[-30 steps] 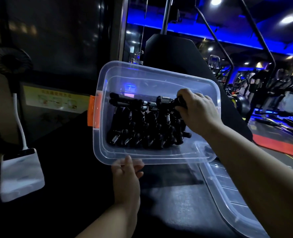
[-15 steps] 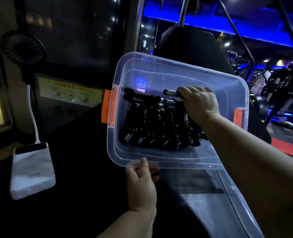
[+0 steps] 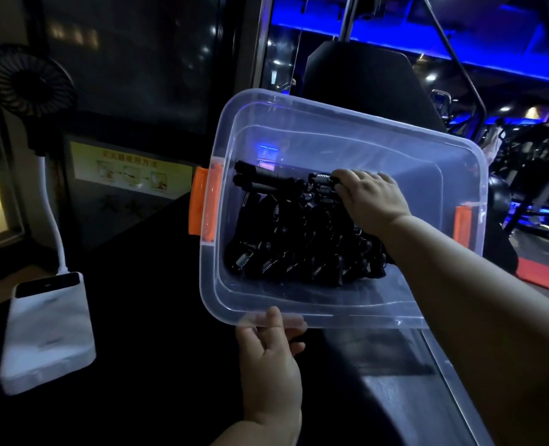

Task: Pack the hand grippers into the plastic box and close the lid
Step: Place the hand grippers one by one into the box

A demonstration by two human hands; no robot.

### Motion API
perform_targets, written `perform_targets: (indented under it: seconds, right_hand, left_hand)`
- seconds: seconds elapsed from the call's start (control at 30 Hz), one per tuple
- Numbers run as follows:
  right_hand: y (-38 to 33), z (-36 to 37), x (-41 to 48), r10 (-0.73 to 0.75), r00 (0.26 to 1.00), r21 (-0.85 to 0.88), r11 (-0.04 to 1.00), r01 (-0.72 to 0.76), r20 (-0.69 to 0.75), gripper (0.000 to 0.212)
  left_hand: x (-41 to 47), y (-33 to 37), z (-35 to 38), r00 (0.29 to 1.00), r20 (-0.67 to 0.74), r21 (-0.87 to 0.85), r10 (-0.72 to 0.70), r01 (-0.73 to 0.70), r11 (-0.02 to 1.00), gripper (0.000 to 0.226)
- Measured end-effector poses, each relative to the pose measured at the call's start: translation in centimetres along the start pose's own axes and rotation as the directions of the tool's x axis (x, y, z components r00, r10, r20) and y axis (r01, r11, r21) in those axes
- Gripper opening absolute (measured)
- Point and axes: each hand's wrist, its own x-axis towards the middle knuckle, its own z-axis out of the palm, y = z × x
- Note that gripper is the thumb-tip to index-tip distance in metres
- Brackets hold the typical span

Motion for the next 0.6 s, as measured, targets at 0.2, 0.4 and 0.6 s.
perform_targets:
  seconds: [0.2, 0.4, 0.6]
  right_hand:
    - [-0.4, 1.0, 0.6, 0.022, 0.999, 0.095, 0.995, -0.025, 0.038, 0.033]
    - [0.0, 1.4, 0.3, 0.03, 0.999, 0.201, 0.979, -0.033, 0.017, 0.037]
    - [-0.1, 1.6, -0.6, 0.005, 0.993, 0.091, 0.996, 0.006, -0.121, 0.042]
  left_hand:
    - [0.3, -0.3, 0.1, 1.0, -0.019, -0.011, 0.017, -0.017, 1.0, 0.011]
    - [0.6, -0.6, 0.2, 0.999, -0.035, -0.028, 0.026, -0.027, 0.999, 0.01]
    - [0.6, -0.7, 0.4, 0.999, -0.04, -0.017, 0.034, -0.035, 0.999, 0.01]
